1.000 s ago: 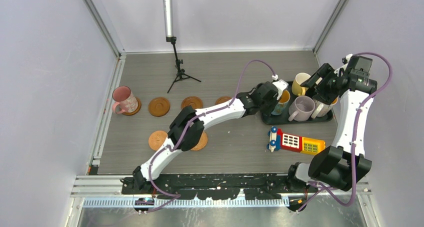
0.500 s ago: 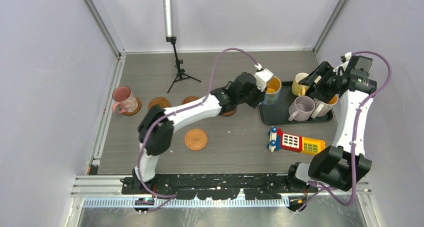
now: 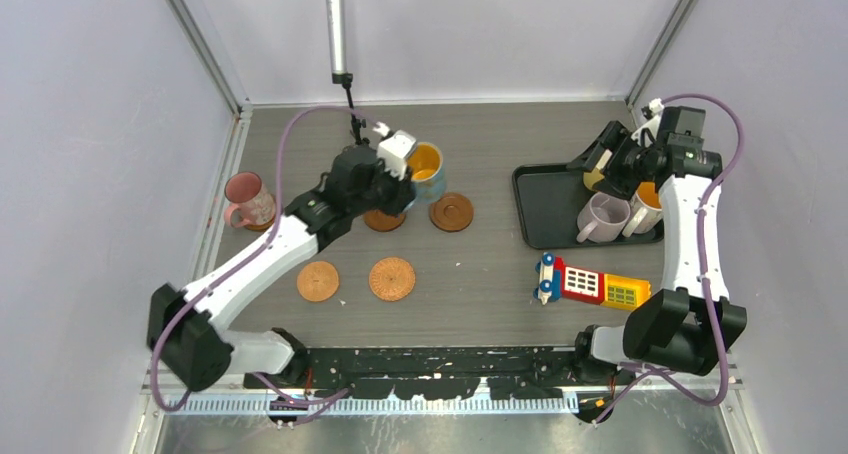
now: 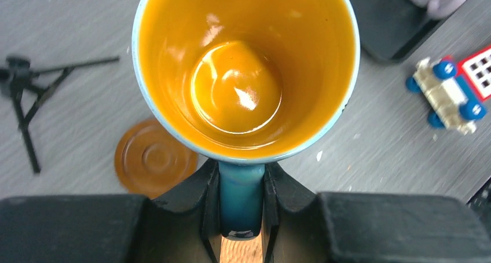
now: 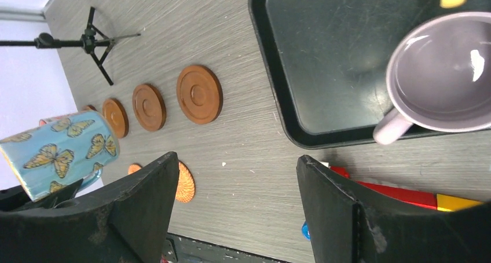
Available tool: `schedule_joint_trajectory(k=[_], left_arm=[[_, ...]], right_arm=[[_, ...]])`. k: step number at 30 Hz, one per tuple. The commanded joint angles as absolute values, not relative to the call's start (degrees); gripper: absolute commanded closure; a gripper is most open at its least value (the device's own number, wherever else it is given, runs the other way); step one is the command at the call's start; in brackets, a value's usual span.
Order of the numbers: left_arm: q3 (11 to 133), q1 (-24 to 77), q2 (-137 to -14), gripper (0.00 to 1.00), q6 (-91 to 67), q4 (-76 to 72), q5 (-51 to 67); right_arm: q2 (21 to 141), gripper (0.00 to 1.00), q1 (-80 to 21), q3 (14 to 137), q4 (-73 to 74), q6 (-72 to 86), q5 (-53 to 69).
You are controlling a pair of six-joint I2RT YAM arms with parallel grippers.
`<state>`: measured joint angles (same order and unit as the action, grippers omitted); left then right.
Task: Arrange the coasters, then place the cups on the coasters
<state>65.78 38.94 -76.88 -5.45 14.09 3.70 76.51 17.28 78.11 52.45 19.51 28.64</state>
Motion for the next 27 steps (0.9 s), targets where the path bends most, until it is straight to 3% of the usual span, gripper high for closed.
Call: schedule_joint_trajectory(k=[1, 9, 17, 21, 27], left_arm=[[60.1, 33.2, -65.2, 1.0, -1.8, 14.0, 6.0], [51.8, 16.0, -55.1, 1.0, 4.2, 19.5, 16.6], [46.9, -3.3, -55.2, 1.0, 10.5, 15.9, 26.3], [45.2, -9.3, -58.8, 1.0, 12.6, 12.2, 29.1], [43.8, -10.8, -63.4, 1.0, 13.9, 5.6, 28.7]], right_arm=[[77.1, 0.21, 13.6, 79.6, 49.6, 18.1, 27.9], [80.1, 0.2, 7.1, 82.2, 50.1, 14.9, 26.6], [83.0, 0.2, 4.2, 84.8, 51.3, 11.7, 23.9], [83.1, 0.19, 3.9, 85.0, 51.5, 11.1, 23.3], [82.9, 0.19, 3.8, 84.6, 51.4, 10.4, 22.5]])
